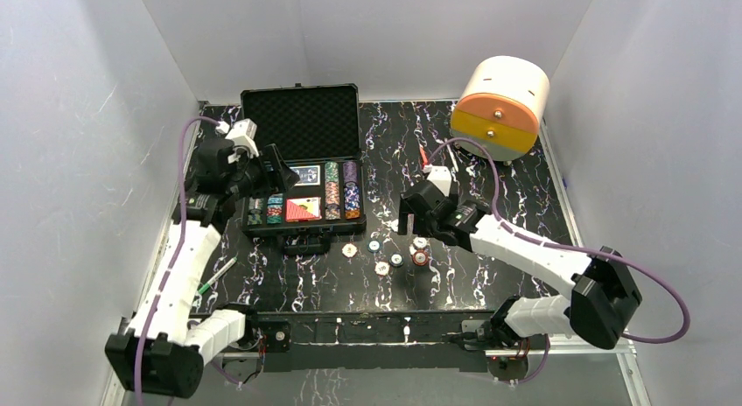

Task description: Pack up texas hold em set

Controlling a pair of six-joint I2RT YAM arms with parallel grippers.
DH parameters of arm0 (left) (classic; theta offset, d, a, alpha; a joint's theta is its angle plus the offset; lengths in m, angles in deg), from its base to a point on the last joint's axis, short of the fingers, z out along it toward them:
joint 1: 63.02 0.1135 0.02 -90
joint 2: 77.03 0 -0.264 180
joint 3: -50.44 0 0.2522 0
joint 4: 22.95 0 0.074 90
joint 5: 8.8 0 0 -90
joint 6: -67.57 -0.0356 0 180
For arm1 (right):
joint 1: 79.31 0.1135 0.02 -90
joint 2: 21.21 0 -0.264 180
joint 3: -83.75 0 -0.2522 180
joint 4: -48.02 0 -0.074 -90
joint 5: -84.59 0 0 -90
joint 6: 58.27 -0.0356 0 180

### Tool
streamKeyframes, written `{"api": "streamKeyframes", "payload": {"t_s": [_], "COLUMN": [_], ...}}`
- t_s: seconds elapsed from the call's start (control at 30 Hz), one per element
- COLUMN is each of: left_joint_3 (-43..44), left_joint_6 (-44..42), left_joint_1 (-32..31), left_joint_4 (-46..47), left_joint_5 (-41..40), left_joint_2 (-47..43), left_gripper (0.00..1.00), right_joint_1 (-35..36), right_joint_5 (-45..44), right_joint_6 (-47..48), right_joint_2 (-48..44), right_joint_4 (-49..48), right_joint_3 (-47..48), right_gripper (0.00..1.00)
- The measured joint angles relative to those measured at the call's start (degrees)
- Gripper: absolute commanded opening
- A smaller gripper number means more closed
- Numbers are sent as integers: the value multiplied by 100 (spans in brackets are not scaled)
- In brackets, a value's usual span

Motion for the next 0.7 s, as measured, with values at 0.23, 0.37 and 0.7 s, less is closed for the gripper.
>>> {"api": "streamKeyframes", "payload": {"t_s": [0.23, 0.37, 0.7], "left_joint_3": [-63, -142, -162], "left_joint_6": [22, 74, 129], "left_joint_1": [-33, -118, -192], "left_joint_4": [278, 302, 195], "left_joint_5": [280, 278, -173], "left_joint_2": [-662, -619, -516], "left_gripper": [84, 95, 99], "right_joint_1": [-4, -66, -433], "right_joint_5": [116, 195, 332], "right_joint_6": [-575, -763, -863], "right_joint_2": [667, 1241, 1429], "right_joint_4": [468, 544, 208], "right_joint_3": [2, 13, -20], "right_gripper": [91, 83, 71]}}
